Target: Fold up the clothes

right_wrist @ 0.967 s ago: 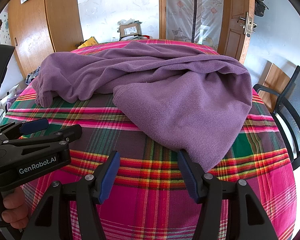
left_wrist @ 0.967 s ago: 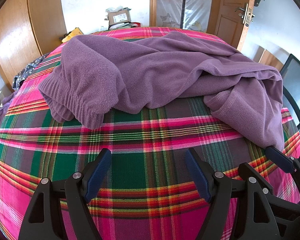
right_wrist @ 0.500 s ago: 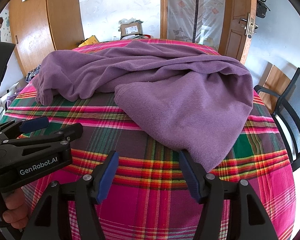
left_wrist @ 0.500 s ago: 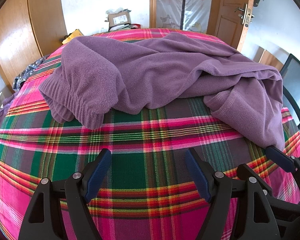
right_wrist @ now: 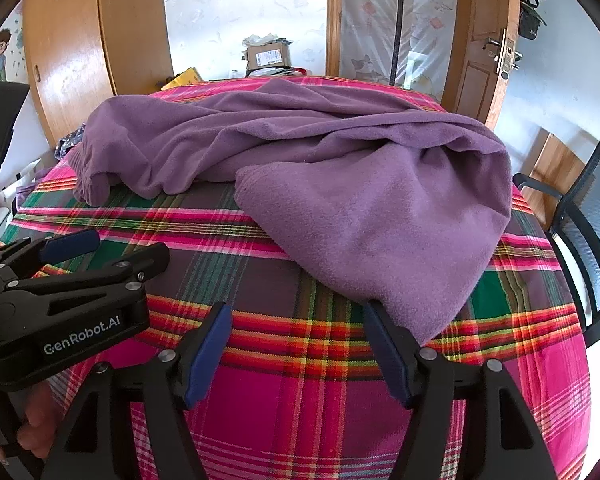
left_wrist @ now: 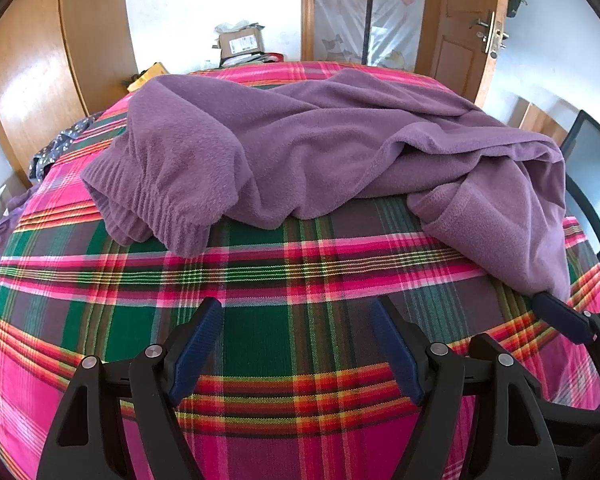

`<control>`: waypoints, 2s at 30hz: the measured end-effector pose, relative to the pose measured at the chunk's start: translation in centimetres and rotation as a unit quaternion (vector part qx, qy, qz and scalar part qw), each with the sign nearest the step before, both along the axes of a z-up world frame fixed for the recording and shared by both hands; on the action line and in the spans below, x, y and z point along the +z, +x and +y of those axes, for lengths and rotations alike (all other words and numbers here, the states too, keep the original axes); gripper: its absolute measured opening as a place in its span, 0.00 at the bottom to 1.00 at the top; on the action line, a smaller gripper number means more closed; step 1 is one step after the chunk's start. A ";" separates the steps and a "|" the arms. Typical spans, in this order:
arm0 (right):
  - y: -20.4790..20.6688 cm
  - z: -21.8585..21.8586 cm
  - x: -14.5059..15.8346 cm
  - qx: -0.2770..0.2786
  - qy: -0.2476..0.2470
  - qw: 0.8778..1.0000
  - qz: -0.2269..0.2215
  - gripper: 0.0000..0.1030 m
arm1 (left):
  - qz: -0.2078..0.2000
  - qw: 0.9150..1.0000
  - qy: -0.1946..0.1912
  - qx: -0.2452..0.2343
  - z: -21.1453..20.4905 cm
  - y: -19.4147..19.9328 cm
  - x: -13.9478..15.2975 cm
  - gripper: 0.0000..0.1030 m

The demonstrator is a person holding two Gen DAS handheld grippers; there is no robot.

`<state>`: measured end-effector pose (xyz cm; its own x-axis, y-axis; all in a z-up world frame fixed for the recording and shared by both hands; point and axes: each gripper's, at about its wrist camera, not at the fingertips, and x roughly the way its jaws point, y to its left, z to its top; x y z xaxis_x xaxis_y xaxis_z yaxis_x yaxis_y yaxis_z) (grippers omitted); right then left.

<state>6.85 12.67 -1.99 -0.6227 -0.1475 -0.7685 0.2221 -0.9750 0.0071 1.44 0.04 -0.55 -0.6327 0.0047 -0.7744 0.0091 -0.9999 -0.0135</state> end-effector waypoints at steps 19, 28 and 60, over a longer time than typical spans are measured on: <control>-0.9 -0.3 -0.3 0.001 0.002 1.000 0.000 0.67 | -0.002 1.000 0.001 -0.013 -1.3 0.7 0.6 0.76; -0.8 -0.5 -0.2 0.005 0.003 1.000 -0.001 0.70 | 0.018 1.000 -0.011 -0.011 -1.8 0.9 1.5 0.76; -0.8 -0.4 -0.3 0.010 -0.002 1.000 -0.001 0.70 | 0.082 0.990 -0.113 -0.036 -0.6 1.6 3.4 0.76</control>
<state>6.09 12.23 -2.26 -0.6187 -0.1637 -0.7684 0.2420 -0.9702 0.0118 3.09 -0.52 2.81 -0.7540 -0.1063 -0.6483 -0.0467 -0.9757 0.2143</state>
